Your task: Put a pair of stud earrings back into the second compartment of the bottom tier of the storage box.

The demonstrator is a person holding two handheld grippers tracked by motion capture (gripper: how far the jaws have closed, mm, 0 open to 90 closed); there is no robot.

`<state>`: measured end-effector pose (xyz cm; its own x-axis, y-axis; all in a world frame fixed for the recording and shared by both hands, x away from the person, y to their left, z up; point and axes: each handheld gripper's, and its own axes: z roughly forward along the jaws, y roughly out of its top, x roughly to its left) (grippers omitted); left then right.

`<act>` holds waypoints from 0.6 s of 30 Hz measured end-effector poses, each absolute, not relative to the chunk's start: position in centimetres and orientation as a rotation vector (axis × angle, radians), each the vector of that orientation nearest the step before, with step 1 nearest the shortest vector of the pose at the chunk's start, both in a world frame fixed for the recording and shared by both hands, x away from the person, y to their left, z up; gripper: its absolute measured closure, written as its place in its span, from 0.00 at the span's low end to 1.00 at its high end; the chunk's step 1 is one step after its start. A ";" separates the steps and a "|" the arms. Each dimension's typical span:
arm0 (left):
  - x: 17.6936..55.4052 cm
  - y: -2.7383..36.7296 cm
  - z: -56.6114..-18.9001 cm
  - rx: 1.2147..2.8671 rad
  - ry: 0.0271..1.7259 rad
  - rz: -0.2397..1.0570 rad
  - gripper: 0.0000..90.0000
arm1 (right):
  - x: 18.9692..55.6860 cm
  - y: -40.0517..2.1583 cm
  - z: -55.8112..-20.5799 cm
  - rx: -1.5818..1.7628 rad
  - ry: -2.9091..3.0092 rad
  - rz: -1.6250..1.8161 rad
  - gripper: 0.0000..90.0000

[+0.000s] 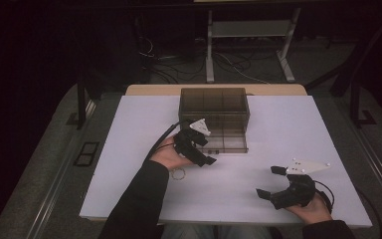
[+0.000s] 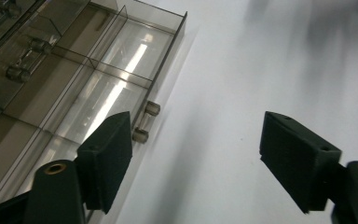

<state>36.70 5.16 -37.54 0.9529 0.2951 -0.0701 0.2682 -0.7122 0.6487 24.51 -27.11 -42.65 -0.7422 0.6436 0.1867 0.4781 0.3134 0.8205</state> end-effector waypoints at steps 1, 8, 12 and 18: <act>36.5 5.3 -37.5 2.394 0.400 0.045 0.19 | 24.5 -27.1 -42.6 1.038 2.398 1.403 0.01; 35.5 6.4 -37.5 2.379 0.440 0.048 0.04 | 24.5 -27.1 -42.7 1.042 2.397 1.402 0.01; 35.3 7.2 -37.8 2.366 0.475 0.050 0.00 | 24.5 -27.1 -42.6 1.042 2.396 1.402 0.01; 35.0 9.0 -38.2 2.337 0.524 0.070 0.00 | 24.5 -27.2 -42.7 1.045 2.394 1.402 0.01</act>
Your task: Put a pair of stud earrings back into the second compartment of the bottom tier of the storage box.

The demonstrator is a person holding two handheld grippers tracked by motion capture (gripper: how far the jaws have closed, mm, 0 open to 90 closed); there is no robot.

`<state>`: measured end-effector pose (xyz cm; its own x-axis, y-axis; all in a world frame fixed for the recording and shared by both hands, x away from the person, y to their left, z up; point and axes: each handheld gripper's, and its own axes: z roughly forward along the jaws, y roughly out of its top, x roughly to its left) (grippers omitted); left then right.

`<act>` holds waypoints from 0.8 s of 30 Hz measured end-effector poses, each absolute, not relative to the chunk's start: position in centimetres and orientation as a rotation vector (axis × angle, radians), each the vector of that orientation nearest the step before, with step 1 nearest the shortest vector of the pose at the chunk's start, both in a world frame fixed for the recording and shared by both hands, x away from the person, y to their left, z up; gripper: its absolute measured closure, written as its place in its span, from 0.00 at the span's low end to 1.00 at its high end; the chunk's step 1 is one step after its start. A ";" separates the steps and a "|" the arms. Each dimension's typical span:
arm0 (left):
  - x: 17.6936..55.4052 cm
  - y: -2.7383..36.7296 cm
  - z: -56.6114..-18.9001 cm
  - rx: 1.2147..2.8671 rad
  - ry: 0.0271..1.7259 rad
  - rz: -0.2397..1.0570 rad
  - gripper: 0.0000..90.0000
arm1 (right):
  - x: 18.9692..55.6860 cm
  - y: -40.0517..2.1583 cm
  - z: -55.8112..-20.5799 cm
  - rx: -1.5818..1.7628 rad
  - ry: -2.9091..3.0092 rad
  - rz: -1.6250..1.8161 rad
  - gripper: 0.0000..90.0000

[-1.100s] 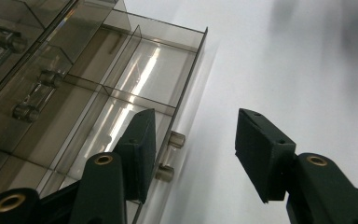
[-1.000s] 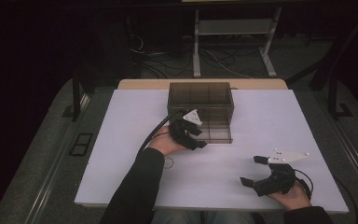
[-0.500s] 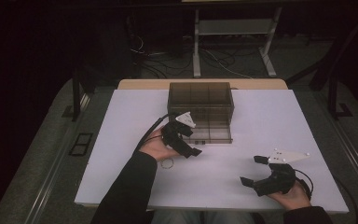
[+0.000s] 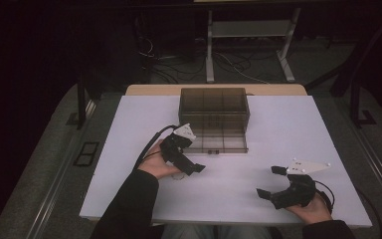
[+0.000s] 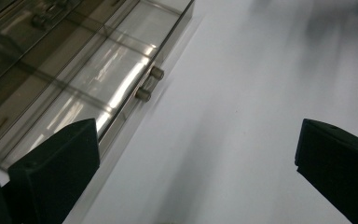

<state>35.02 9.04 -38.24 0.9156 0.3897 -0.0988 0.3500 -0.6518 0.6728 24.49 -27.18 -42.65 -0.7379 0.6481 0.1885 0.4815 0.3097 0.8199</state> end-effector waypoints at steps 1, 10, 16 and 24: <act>35.0 9.3 -38.3 2.335 0.525 0.068 0.00 | 24.5 -27.2 -42.7 1.045 2.395 1.402 0.01; 34.4 11.5 -38.8 2.289 0.573 0.089 0.00 | 24.5 -27.2 -42.7 1.045 2.395 1.400 0.01; 34.0 12.7 -39.0 2.270 0.603 0.096 0.00 | 24.5 -27.1 -42.7 1.041 2.396 1.399 0.01; 33.9 14.1 -39.6 2.272 0.617 0.078 0.00 | 24.5 -27.1 -42.7 1.040 2.398 1.398 0.01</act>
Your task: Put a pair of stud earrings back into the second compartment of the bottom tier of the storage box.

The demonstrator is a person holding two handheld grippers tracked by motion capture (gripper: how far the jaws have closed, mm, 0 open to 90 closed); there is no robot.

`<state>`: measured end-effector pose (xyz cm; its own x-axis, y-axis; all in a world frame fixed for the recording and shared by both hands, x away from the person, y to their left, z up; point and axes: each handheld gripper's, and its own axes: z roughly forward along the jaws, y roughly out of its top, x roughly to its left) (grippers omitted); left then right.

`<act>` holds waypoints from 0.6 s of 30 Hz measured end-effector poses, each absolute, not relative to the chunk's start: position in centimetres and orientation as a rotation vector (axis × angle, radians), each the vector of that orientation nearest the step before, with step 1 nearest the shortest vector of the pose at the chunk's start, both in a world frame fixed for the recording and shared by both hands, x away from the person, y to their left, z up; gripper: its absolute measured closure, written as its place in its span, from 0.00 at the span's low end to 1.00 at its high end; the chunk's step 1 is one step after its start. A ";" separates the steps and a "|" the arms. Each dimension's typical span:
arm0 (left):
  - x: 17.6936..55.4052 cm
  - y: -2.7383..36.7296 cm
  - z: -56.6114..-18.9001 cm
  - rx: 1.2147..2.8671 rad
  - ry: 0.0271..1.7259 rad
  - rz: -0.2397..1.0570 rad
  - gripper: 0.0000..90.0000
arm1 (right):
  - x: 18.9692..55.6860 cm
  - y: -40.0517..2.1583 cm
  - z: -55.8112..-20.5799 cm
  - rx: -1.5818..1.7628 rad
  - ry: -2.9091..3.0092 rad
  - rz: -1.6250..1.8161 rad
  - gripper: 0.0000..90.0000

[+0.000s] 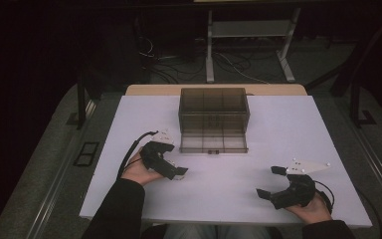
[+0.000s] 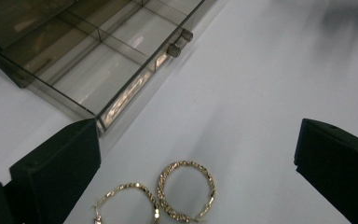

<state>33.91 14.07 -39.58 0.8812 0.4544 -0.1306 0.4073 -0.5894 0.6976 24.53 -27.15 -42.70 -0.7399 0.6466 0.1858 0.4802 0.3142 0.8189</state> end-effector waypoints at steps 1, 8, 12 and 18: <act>33.9 14.2 -39.7 2.274 0.618 0.077 0.00 | 24.5 -27.1 -42.7 1.040 2.398 1.398 0.01; 34.0 15.2 -40.5 2.292 0.633 0.060 0.04 | 24.5 -27.2 -42.7 1.040 2.393 1.400 0.01; 34.0 15.4 -40.9 2.313 0.638 0.055 0.06 | 24.4 -27.2 -42.6 1.046 2.395 1.399 0.01; 34.0 15.7 -41.3 2.341 0.637 0.052 0.11 | 24.5 -27.2 -42.7 1.041 2.396 1.400 0.01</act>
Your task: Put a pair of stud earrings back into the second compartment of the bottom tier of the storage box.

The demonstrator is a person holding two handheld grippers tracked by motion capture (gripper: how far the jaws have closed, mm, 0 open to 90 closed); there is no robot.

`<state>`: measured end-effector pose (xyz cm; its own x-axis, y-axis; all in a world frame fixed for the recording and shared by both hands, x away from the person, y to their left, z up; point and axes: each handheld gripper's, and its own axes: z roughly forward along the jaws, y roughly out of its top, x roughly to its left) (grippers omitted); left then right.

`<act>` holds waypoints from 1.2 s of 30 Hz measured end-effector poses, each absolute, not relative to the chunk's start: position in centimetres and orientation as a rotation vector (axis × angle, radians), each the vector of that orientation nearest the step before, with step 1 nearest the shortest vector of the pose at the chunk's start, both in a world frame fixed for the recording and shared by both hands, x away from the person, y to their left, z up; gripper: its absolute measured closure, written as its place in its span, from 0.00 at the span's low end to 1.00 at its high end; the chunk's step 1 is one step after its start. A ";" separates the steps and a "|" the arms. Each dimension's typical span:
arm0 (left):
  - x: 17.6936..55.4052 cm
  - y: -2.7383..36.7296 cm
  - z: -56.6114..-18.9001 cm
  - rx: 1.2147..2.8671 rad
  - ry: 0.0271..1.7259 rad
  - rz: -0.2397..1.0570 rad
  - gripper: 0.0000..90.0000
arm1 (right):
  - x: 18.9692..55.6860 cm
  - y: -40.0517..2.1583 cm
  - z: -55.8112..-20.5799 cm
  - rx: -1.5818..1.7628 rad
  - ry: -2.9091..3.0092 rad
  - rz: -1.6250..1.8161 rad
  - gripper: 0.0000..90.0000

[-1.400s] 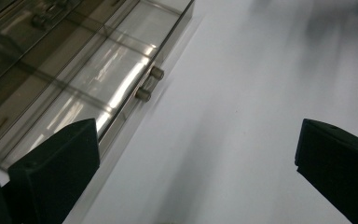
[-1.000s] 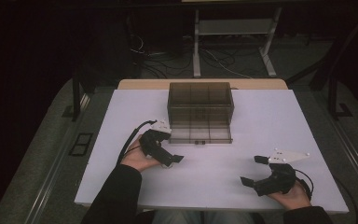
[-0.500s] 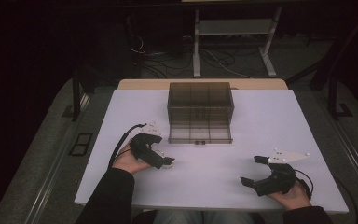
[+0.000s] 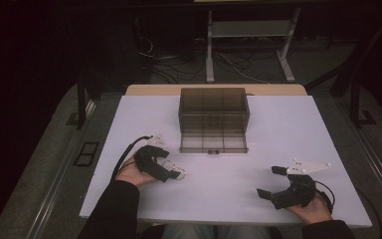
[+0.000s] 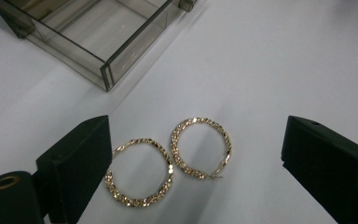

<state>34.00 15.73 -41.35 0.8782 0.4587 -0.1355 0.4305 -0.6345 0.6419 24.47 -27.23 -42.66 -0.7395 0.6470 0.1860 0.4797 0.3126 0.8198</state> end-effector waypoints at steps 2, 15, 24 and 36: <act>34.0 15.8 -41.5 2.348 0.637 0.044 0.12 | 24.4 -27.2 -42.7 1.042 2.396 1.398 0.01; 33.8 16.1 -42.1 2.421 0.544 0.081 0.39 | 24.4 -27.2 -42.7 1.044 2.397 1.396 0.01; 33.9 16.1 -42.4 2.446 0.545 0.102 0.55 | 24.4 -27.2 -42.7 1.042 2.398 1.397 0.01; 34.5 16.2 -43.1 2.462 0.575 0.091 0.70 | 24.4 -27.1 -42.7 1.042 2.399 1.397 0.01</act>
